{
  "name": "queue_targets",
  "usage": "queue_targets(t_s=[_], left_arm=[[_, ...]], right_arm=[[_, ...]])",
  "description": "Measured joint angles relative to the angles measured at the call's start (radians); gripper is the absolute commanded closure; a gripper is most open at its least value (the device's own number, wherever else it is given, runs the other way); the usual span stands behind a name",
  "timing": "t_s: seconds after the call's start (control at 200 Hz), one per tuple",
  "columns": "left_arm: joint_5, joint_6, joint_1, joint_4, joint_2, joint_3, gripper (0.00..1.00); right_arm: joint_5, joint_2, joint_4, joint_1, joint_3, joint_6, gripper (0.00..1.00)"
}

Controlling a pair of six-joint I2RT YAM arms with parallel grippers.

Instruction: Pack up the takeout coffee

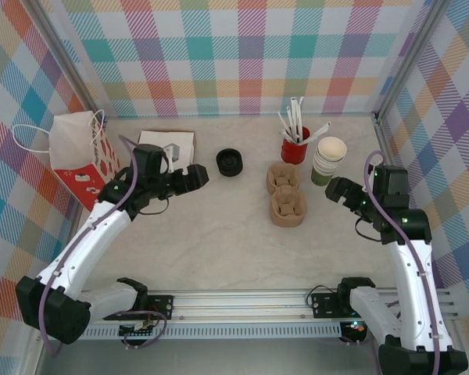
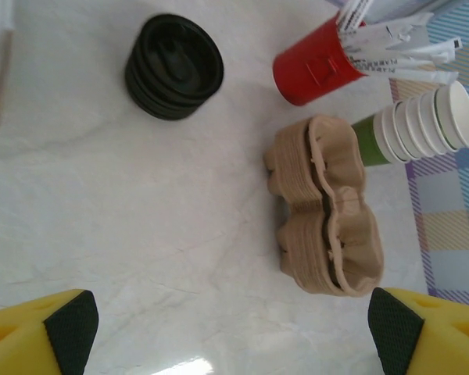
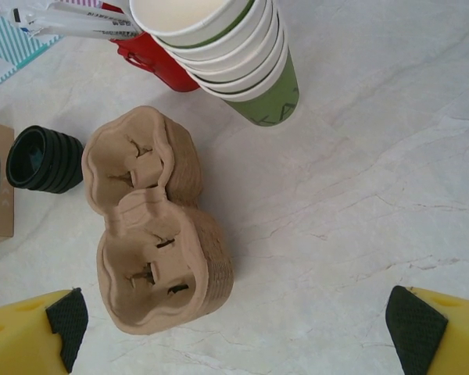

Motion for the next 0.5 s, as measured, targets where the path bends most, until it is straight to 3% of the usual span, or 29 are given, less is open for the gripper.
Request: queue_targets(t_s=[0.185, 0.5], left_arm=[[0.016, -0.057, -0.033, 0.033, 0.012, -0.015, 0.08], [0.011, -0.077, -0.043, 0.049, 0.011, -0.074, 0.07]], right_arm=[[-0.082, 0.147, 0.028, -0.080, 0.075, 0.001, 0.15], [-0.155, 0.533, 0.100, -0.171, 0.375, 0.019, 0.35]])
